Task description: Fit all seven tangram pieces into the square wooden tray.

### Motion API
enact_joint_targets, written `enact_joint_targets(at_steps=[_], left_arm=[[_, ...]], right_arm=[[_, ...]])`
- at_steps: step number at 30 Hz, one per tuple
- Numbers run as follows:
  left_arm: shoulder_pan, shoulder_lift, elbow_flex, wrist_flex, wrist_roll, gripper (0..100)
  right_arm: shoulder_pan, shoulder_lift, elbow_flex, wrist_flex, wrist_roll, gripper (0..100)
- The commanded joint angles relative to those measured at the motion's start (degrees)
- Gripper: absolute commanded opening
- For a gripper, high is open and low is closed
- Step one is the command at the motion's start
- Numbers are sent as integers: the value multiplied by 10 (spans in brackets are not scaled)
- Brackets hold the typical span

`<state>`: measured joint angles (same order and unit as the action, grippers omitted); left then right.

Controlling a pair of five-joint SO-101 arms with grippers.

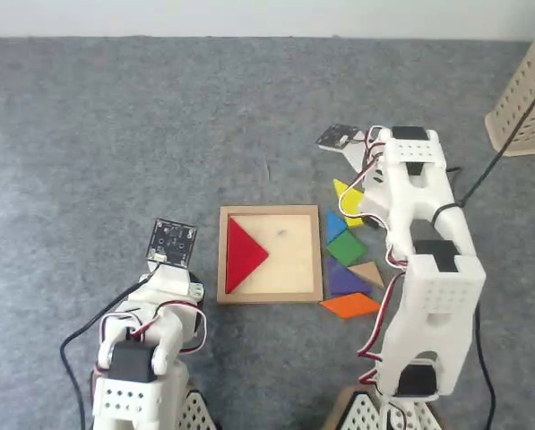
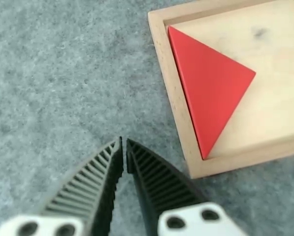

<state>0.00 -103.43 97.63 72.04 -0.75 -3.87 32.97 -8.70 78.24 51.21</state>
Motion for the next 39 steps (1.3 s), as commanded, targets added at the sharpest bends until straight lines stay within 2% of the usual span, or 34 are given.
enact_joint_targets(at_steps=[1,5,11,16,20,27,39], left_arm=[[-3,-12,-11,4,4,12],[-3,-12,-11,4,4,12],[-3,-12,-11,4,4,12],[-3,-12,-11,4,4,12],[-3,-12,-11,4,4,12],[-3,-12,-11,4,4,12],[-3,-12,-11,4,4,12]], right_arm=[[19,0,-23,33,-54,169],[19,-1,-72,61,-129,170],[17,-33,-147,95,-204,176],[-53,-59,-101,75,-167,273],[-75,-61,-39,15,-158,284],[-82,-60,28,-45,-138,284],[-52,-1,31,-50,-166,285]])
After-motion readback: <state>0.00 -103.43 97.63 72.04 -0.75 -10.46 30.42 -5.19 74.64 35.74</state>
